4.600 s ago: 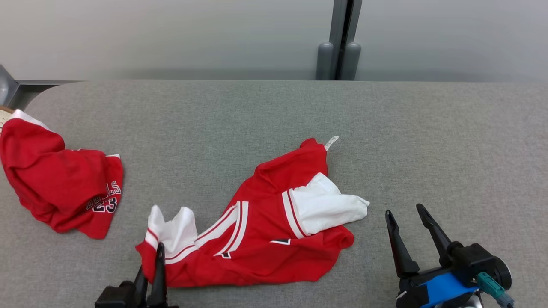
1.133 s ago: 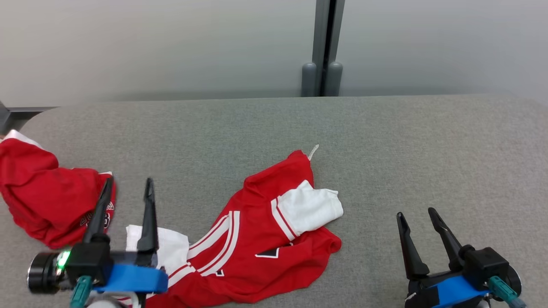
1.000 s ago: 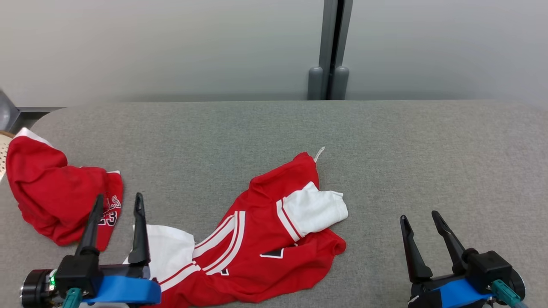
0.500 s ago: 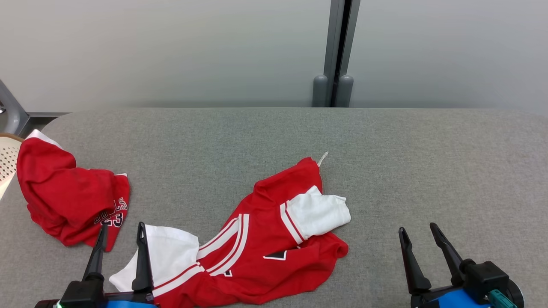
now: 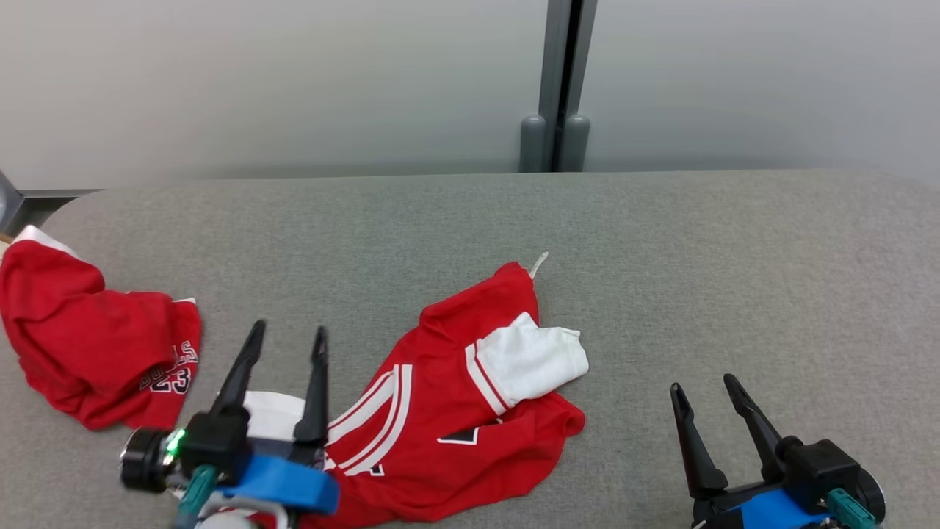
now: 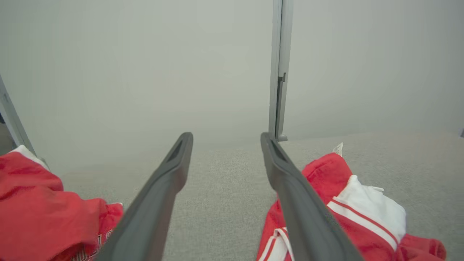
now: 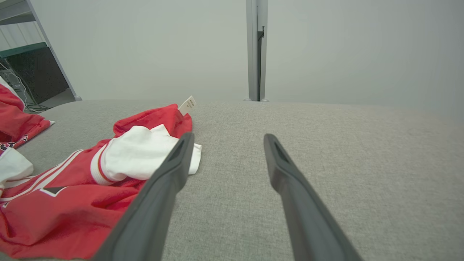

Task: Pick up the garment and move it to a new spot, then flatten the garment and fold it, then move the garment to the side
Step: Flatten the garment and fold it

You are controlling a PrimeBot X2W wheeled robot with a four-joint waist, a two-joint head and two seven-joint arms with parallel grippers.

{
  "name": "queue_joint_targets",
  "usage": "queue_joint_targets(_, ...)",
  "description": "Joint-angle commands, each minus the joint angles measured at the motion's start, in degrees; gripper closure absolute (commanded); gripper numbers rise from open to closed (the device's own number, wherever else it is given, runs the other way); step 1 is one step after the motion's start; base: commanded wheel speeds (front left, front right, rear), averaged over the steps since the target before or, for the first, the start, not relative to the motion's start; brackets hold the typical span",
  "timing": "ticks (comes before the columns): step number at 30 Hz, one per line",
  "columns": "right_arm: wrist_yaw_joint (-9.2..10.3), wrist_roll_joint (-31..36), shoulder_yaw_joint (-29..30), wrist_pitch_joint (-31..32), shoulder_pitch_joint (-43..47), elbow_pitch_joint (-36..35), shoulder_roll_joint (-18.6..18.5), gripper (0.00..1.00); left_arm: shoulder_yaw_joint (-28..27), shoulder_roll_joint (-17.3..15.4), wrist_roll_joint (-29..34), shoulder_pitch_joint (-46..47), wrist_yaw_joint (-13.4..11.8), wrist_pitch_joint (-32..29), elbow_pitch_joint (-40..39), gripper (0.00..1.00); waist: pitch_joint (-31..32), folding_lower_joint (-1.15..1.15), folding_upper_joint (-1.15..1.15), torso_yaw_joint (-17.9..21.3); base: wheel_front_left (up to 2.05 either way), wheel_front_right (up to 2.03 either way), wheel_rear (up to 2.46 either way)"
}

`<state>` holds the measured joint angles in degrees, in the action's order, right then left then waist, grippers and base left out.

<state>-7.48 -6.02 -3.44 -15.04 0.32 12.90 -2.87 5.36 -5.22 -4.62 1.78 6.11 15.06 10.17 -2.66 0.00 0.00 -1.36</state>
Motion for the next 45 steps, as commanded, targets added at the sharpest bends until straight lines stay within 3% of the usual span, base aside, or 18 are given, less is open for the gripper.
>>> queue_joint_targets(1, -0.03, 0.35, -0.34, -0.20, -0.98, 0.05, -0.03, 0.00, 2.37, 0.05, 0.59, 3.46, 0.64, 0.16, 1.79, 0.00, -0.90, 0.00, 0.00, 1.11, 0.00, 0.00, 0.00)
queue_joint_targets(9, -0.03, -0.01, -0.80, -0.20, -2.09, 0.13, -0.04, 0.00, 11.50, -1.23, 0.49, 12.28, 1.46, 0.16, 9.75, 0.00, -2.86, 0.00, 0.00, 4.24, 0.00, 0.00, 0.00)
queue_joint_targets(18, -0.03, -0.56, -1.17, -0.20, -2.98, 0.32, -0.02, 0.00, 23.98, -4.01, -4.05, 19.18, 1.31, -0.87, 20.48, 0.00, -4.38, 0.00, 0.00, 7.67, 0.00, 0.00, 0.00)
queue_joint_targets(37, -0.03, -0.67, -2.24, -0.20, -4.65, 0.84, -0.03, 0.00, 39.38, -4.67, -10.45, 26.36, 1.32, -6.42, 37.08, 0.00, -6.36, 0.00, 0.00, 10.69, 0.00, 0.00, 0.00)
queue_joint_targets(38, -0.03, -0.69, -2.23, -0.20, -4.69, 0.82, -0.03, 0.00, 39.93, -4.58, -10.72, 26.49, 1.32, -6.70, 37.85, 0.51, -6.45, 0.00, 0.00, 10.71, 0.00, 0.00, 0.00)
queue_joint_targets(39, -0.03, -0.67, -2.16, -0.20, -4.72, 0.80, -0.03, 0.00, 40.36, -4.50, -11.05, 26.82, 1.32, -6.53, 38.41, 0.84, -6.54, 0.00, 0.00, 10.66, 0.00, 0.00, 0.00)
queue_joint_targets(40, -0.03, -0.68, -2.06, -0.20, -4.78, 0.73, -0.03, 0.00, 40.64, -4.54, -11.32, 27.28, 1.32, -6.09, 38.86, 1.00, -6.65, 0.00, 0.00, 10.59, 0.00, 0.00, 0.00)
queue_joint_targets(45, -0.03, -0.73, -1.72, -0.20, -5.00, 0.53, -0.03, 0.00, 41.52, -4.24, -12.36, 29.76, 1.32, -3.50, 39.90, 1.00, -6.80, 0.00, 0.00, 9.92, 0.00, 0.00, 0.00)
